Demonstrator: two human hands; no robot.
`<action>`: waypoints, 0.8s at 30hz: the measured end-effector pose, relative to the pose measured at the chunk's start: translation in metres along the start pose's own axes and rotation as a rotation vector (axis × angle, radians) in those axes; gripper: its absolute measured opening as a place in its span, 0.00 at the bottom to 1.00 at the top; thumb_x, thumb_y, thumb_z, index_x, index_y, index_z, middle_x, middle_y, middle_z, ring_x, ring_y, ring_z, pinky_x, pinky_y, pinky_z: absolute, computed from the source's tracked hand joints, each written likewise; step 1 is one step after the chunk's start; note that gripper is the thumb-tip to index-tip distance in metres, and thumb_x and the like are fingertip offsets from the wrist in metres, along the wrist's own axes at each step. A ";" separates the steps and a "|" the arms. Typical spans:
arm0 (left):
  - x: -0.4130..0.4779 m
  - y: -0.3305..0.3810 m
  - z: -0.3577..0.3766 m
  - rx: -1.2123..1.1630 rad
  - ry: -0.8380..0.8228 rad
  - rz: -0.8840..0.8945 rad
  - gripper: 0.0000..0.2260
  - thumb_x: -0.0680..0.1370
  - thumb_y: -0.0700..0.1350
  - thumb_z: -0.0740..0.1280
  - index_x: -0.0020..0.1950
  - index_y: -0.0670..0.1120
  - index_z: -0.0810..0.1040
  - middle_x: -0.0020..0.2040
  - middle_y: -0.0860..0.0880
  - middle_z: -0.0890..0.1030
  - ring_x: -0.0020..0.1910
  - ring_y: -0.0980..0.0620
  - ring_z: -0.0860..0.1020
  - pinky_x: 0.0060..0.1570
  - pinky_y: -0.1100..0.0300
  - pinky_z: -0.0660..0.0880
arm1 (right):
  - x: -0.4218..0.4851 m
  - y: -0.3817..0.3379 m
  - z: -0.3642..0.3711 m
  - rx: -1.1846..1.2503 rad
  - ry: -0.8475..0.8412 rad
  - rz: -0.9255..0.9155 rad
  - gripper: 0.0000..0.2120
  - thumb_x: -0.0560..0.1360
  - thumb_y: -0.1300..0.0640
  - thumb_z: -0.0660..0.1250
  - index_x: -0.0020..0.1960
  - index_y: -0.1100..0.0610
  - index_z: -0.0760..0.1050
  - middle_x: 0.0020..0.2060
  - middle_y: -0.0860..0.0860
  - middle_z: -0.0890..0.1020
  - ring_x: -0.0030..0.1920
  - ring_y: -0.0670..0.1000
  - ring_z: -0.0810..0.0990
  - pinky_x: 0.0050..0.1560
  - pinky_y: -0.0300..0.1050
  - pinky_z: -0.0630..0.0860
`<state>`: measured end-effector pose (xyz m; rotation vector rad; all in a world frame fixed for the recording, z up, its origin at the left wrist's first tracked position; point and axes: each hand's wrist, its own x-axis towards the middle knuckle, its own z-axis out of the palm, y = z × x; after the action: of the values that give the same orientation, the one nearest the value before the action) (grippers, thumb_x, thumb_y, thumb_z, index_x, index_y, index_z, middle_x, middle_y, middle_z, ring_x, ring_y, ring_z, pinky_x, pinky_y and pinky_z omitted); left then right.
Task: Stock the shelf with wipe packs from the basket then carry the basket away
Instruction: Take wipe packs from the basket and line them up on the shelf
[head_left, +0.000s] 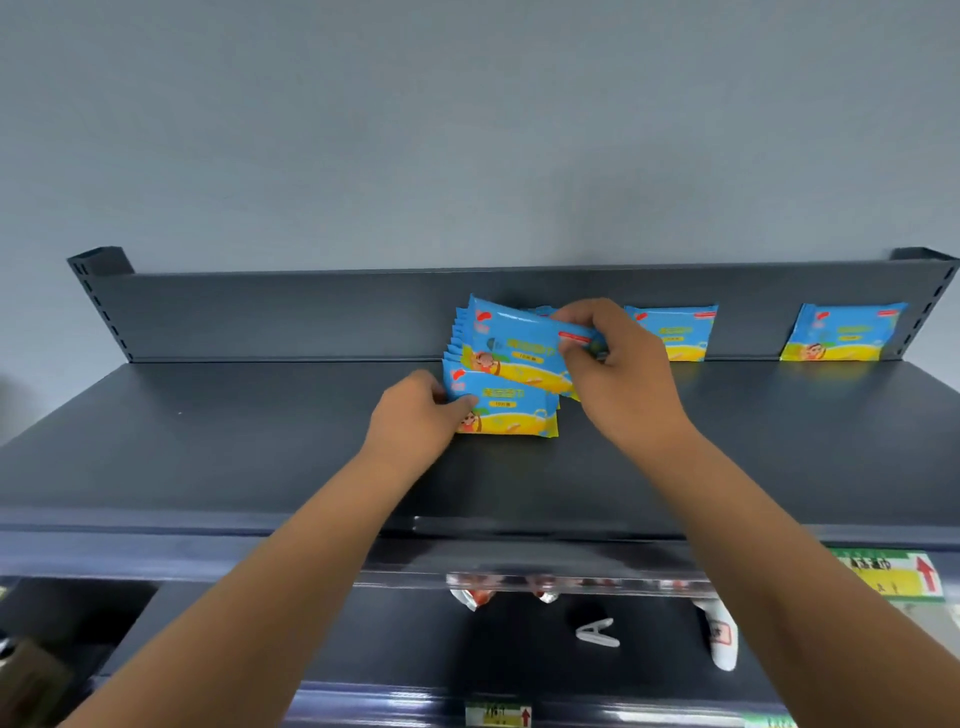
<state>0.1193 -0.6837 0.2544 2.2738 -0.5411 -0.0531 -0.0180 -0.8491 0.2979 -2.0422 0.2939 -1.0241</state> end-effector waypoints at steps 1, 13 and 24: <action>0.001 -0.002 0.000 -0.010 -0.025 -0.007 0.13 0.75 0.53 0.75 0.44 0.48 0.74 0.44 0.48 0.84 0.46 0.48 0.82 0.42 0.52 0.77 | -0.001 0.003 0.002 0.021 -0.028 0.023 0.13 0.79 0.65 0.66 0.54 0.47 0.78 0.48 0.37 0.82 0.36 0.40 0.76 0.37 0.30 0.71; -0.004 -0.001 -0.014 0.064 -0.175 0.048 0.19 0.71 0.51 0.78 0.57 0.48 0.77 0.52 0.52 0.81 0.50 0.51 0.79 0.48 0.55 0.77 | -0.013 0.033 0.028 -0.332 -0.174 -0.137 0.12 0.74 0.64 0.72 0.55 0.52 0.81 0.53 0.44 0.76 0.59 0.49 0.76 0.61 0.45 0.75; -0.012 0.005 -0.013 0.130 -0.171 0.095 0.15 0.75 0.54 0.75 0.51 0.50 0.72 0.43 0.58 0.74 0.39 0.60 0.72 0.32 0.63 0.65 | -0.017 0.027 0.026 -0.591 -0.136 -0.085 0.19 0.76 0.55 0.72 0.65 0.54 0.76 0.63 0.50 0.75 0.63 0.53 0.74 0.61 0.51 0.77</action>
<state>0.1093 -0.6731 0.2657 2.3800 -0.7620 -0.1706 -0.0054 -0.8432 0.2588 -2.6608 0.4856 -0.9117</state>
